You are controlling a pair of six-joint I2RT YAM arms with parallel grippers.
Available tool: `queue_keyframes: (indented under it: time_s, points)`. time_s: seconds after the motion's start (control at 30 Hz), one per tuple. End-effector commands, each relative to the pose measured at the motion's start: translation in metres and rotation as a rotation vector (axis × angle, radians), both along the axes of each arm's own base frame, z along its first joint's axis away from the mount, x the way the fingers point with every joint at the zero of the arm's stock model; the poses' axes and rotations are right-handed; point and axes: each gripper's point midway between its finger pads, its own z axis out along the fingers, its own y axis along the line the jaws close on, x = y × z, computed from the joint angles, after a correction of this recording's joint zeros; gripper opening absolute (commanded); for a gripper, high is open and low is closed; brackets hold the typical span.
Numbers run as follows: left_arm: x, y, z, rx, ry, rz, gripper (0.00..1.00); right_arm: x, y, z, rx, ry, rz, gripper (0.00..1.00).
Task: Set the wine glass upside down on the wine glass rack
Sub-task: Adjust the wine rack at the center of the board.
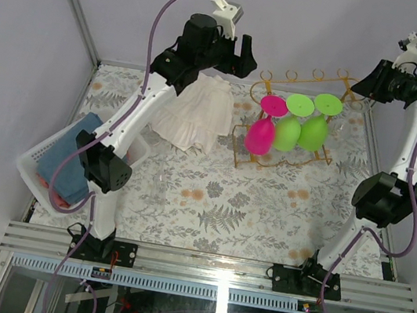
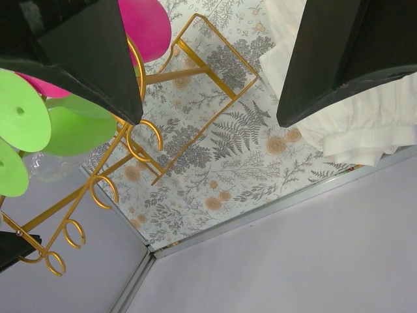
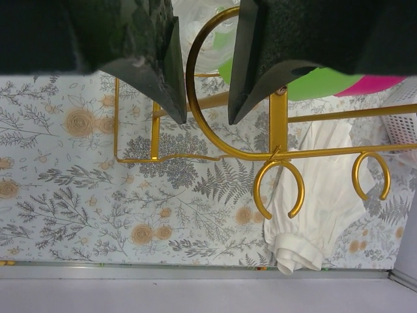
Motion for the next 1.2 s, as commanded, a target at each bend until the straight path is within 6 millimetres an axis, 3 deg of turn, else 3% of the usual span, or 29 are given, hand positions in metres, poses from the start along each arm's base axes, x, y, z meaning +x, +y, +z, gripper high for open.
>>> queue_keyframes:
  time_s: [0.0, 0.37, 0.5, 0.63, 0.73, 0.87, 1.17]
  points:
    - [0.006, 0.007, 0.002, 0.018, -0.025, 0.019, 0.85, -0.010, 0.007, 0.048, -0.036, -0.122, 0.002, 0.41]
    - [0.004, 0.008, 0.006, 0.012, -0.032, 0.017, 0.85, -0.026, -0.036, 0.108, -0.227, -0.268, -0.285, 0.56]
    - [0.002, 0.010, 0.014, -0.006, -0.043, 0.020, 0.85, -0.048, -0.048, 0.137, -0.277, -0.350, -0.399, 0.61]
    - [0.000, 0.013, 0.024, -0.056, -0.042, 0.012, 0.86, -0.087, -0.050, 0.164, -0.279, -0.438, -0.518, 0.67]
    - [0.001, 0.015, 0.030, -0.095, -0.034, 0.007, 0.86, -0.118, -0.044, 0.172, -0.233, -0.488, -0.582, 0.69]
    - [-0.001, 0.007, 0.025, -0.105, -0.013, -0.034, 0.86, -0.161, -0.021, 0.168, -0.128, -0.505, -0.590, 0.70]
    - [-0.020, -0.010, 0.002, -0.083, 0.055, -0.153, 0.74, -0.211, 0.007, 0.100, -0.016, -0.398, -0.580, 0.69]
